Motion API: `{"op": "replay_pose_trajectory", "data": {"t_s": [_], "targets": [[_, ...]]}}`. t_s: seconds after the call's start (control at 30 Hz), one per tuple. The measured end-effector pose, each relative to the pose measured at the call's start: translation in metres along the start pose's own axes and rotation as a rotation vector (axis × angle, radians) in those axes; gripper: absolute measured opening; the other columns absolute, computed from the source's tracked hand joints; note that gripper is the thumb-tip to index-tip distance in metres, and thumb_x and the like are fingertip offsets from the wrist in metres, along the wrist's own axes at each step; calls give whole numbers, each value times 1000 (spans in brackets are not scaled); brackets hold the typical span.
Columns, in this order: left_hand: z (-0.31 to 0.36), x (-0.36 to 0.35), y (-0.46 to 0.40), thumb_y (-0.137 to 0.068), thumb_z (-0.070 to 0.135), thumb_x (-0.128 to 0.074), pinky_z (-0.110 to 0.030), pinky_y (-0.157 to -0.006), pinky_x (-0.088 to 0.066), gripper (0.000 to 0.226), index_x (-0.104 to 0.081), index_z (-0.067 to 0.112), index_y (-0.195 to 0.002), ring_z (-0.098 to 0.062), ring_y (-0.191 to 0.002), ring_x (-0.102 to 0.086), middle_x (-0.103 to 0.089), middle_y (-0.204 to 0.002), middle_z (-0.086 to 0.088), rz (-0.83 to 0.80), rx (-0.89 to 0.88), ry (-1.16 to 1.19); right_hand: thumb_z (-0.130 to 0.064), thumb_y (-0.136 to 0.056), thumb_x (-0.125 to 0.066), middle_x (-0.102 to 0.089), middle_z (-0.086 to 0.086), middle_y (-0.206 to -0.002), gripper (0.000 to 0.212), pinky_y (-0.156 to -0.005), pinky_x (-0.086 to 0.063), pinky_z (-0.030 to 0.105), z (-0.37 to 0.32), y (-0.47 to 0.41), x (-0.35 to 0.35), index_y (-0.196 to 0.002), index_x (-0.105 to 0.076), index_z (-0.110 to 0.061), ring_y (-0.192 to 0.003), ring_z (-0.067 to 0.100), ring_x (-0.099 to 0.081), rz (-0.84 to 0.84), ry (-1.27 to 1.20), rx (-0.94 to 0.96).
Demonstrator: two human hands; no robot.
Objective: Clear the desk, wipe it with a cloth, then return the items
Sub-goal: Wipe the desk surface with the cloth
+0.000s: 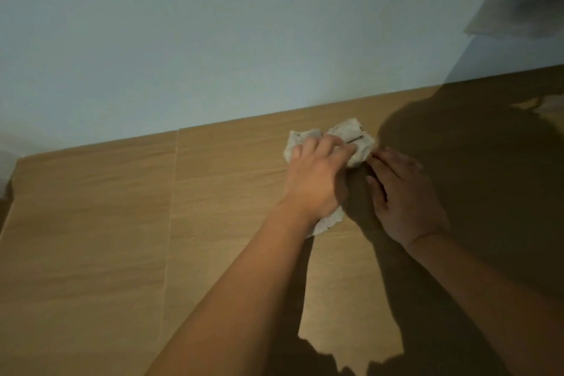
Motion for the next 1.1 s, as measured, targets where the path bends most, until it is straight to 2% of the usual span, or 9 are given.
{"op": "replay_pose_trajectory", "data": {"t_s": [0.17,0.23,0.37,0.4,0.5,0.57,0.73,0.87,1.1], "targets": [[-66,22,68,-95,26,-41,-48,-92,-39,43,-61,13,-130,-36,-110,-49,-59,-125,-12,281,450,-85,-23,-101,-41,-55,10,-134,37,-114,-28,41,-2,-2,1,-129,-59,-7,-128,27,-46,-55,29,-13],[-28,12,89,-92,30,-42,-45,-86,-41,46,-62,15,-130,-34,-104,-50,-59,-122,-9,210,346,-70,-21,-100,-44,-54,11,-136,37,-115,-27,42,-2,-3,1,-131,-58,-7,-129,28,-45,-67,22,-10],[72,-16,153,-84,38,-53,-43,-88,-45,58,-55,16,-139,-31,-105,-53,-56,-125,-5,-42,-145,-191,-26,-99,-35,-56,14,-136,45,-113,-32,45,-2,-3,1,-130,-60,-5,-129,30,-47,-81,-14,-26],[69,-18,165,-83,38,-54,-43,-88,-45,60,-55,16,-139,-32,-105,-54,-56,-126,-6,-39,-138,-239,-26,-100,-34,-56,14,-137,45,-114,-30,45,-3,-2,0,-131,-60,-5,-130,30,-46,-86,-27,-38],[36,-8,178,-86,35,-47,-45,-88,-41,55,-57,16,-137,-33,-107,-51,-56,-128,-9,150,329,-269,-29,-105,-33,-48,8,-146,43,-117,-20,41,-2,-2,0,-139,-52,-11,-138,26,-37,-148,-16,-58],[35,-7,177,-87,32,-42,-46,-90,-36,54,-56,16,-138,-33,-109,-47,-56,-130,-9,171,478,-284,-31,-106,-32,-45,7,-148,43,-118,-19,42,-3,-1,3,-141,-49,-12,-140,26,-35,-140,-14,-27],[44,-6,172,-90,33,-32,-49,-91,-41,57,-55,15,-138,-39,-110,-51,-57,-131,-11,55,513,-366,-26,-106,-33,-47,8,-148,41,-117,-27,40,7,17,24,-141,-50,-12,-137,26,-40,-156,-301,-24],[46,-7,170,-90,35,-28,-52,-92,-41,58,-51,15,-140,-41,-112,-51,-54,-135,-13,-41,545,-451,-30,-106,-34,-49,7,-146,42,-119,-23,43,50,55,55,-141,-51,-12,-138,25,-40,-216,-127,156],[54,-5,167,-94,29,-41,-52,-91,-43,43,-52,13,-133,-44,-116,-46,-51,-133,-17,-20,656,-385,-33,-104,-39,-50,5,-145,42,-118,-24,42,71,74,53,-137,-54,-13,-137,26,-41,-213,-76,187]]}}
Point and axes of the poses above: each hand's wrist, its own y-axis away from the middle knuckle, its own x-axis out of the back of the hand, z = x × y, the point moved 4 cm from there along -y, towards the middle knuckle
